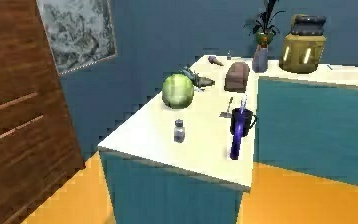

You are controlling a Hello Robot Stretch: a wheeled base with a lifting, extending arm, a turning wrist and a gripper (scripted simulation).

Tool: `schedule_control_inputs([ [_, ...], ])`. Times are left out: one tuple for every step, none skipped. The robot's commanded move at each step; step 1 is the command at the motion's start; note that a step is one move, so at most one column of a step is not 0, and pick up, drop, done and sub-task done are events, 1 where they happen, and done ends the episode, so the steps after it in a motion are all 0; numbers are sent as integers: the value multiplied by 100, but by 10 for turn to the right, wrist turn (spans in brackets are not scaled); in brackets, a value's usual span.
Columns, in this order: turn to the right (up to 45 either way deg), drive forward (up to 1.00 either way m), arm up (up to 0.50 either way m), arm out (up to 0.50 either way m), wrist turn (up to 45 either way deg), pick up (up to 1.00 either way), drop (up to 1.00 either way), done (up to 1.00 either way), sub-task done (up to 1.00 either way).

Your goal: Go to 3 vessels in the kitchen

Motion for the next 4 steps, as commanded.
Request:
schedule_control_inputs([
  [180,0,0,0,0,0,0,0,0],
  [0,0,0,0,0,0,0,0,100],
  [420,0,0,0,0,0,0,0,0],
  [0,55,0,0,0,0,0,0,0],
])
